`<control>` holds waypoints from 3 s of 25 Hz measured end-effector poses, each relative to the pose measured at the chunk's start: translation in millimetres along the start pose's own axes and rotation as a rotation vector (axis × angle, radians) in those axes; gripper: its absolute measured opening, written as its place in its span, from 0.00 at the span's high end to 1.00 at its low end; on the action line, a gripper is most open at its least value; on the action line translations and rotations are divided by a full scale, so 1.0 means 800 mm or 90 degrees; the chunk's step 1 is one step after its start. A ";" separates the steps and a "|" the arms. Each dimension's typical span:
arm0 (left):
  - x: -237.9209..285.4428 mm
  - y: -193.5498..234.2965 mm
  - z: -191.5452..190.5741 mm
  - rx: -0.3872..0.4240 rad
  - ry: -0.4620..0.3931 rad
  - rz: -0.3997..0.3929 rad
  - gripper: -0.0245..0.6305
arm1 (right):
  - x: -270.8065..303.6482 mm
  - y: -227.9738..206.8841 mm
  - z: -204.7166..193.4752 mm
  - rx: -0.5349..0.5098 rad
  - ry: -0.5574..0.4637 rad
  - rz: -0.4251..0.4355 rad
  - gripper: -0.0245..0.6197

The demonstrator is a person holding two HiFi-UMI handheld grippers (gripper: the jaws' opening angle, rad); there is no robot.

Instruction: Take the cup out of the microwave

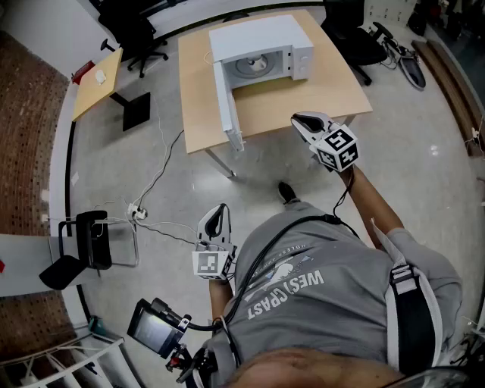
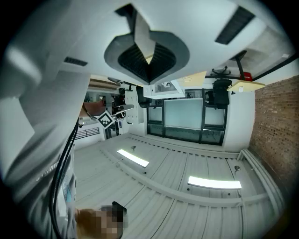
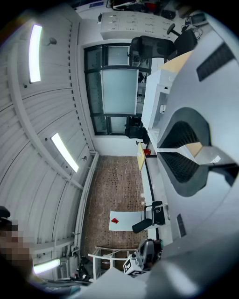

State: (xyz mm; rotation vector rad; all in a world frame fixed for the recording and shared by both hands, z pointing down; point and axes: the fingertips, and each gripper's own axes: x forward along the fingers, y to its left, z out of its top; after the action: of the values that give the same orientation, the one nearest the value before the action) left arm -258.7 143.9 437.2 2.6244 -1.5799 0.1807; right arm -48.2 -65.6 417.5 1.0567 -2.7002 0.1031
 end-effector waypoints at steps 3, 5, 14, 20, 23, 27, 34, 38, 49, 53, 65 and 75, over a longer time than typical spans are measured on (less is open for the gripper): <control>0.041 0.020 -0.008 -0.001 0.022 0.020 0.90 | 0.060 -0.064 -0.005 -0.005 0.011 -0.015 0.94; 0.073 0.030 -0.006 -0.003 0.019 0.021 0.90 | 0.101 -0.109 -0.006 0.000 0.019 -0.027 0.94; 0.199 0.078 0.036 -0.027 0.029 0.080 0.90 | 0.281 -0.287 -0.035 0.001 0.091 -0.047 0.78; 0.259 0.103 0.032 -0.037 0.080 0.120 0.90 | 0.399 -0.394 -0.097 -0.005 0.167 -0.079 0.78; 0.286 0.117 0.043 -0.061 0.078 0.141 0.90 | 0.447 -0.432 -0.128 0.000 0.205 -0.089 0.78; 0.313 0.129 0.033 -0.057 0.122 0.149 0.90 | 0.497 -0.467 -0.157 0.008 0.234 -0.091 0.78; 0.343 0.142 0.027 -0.084 0.137 0.169 0.90 | 0.548 -0.482 -0.226 0.055 0.307 -0.052 0.78; 0.348 0.146 0.030 -0.088 0.139 0.174 0.90 | 0.559 -0.479 -0.244 0.071 0.339 -0.033 0.79; 0.334 0.129 0.024 -0.083 0.135 0.157 0.90 | 0.525 -0.472 -0.207 0.025 0.269 -0.065 0.84; 0.310 0.113 0.021 -0.077 0.121 0.146 0.90 | 0.480 -0.438 -0.195 0.021 0.263 -0.053 0.84; 0.149 0.021 0.017 -0.043 0.040 0.111 0.90 | 0.253 -0.269 -0.111 0.011 0.154 -0.040 0.85; 0.001 -0.046 -0.012 -0.034 0.015 0.074 0.90 | 0.067 -0.122 -0.037 -0.001 0.060 -0.045 0.85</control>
State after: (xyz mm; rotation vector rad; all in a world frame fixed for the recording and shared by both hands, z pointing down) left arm -227.0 161.7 447.1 2.4835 -1.7058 0.1734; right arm -14.9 -168.4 457.4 1.1178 -2.5761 0.1355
